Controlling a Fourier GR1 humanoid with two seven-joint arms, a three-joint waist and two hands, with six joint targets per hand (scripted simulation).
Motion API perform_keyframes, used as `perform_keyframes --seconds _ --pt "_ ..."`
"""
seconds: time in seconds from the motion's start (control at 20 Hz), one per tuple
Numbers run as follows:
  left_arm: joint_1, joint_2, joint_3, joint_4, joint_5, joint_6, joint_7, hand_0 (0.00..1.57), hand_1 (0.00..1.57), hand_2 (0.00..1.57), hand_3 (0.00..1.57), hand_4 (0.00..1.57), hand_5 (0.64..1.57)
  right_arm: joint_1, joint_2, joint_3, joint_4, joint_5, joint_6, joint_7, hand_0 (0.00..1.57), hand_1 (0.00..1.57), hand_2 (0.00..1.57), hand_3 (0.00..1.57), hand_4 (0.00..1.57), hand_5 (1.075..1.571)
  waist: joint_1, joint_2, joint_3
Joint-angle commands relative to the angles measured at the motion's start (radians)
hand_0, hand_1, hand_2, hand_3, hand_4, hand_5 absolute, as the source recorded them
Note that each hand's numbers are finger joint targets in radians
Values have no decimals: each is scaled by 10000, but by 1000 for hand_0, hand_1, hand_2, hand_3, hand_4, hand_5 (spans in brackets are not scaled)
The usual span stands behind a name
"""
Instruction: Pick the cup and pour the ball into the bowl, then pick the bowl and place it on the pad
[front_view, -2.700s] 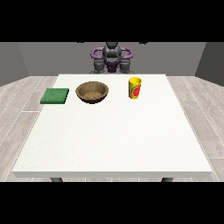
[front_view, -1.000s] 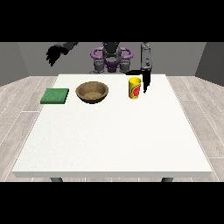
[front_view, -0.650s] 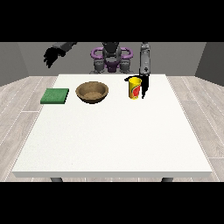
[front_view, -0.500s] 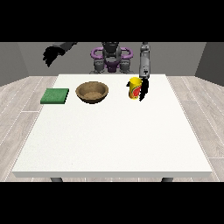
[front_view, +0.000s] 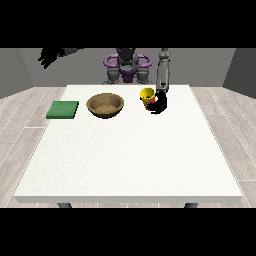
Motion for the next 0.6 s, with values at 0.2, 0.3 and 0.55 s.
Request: perform_keyframes --seconds 0.2,0.3,0.55 --pt "-997 -343 -2051 -352 -2535 2257 2955 1286 1286 1571 1571 1413 1467 42 -603 -601 2277 -116 490 52 0 0 0 314 629 1563 688 -1791 16" --pt "-1098 -176 -2669 -126 -3539 2871 3400 1313 1313 1571 1571 1399 1502 184 -536 -545 2373 -43 599 -104 0 0 0 302 638 1564 628 -1976 17" --pt "-2089 464 -4309 1072 -6472 4084 5630 1357 1357 1571 1571 1456 1535 12 -300 -296 2704 38 584 -110 0 0 0 151 668 1561 361 -2140 55"
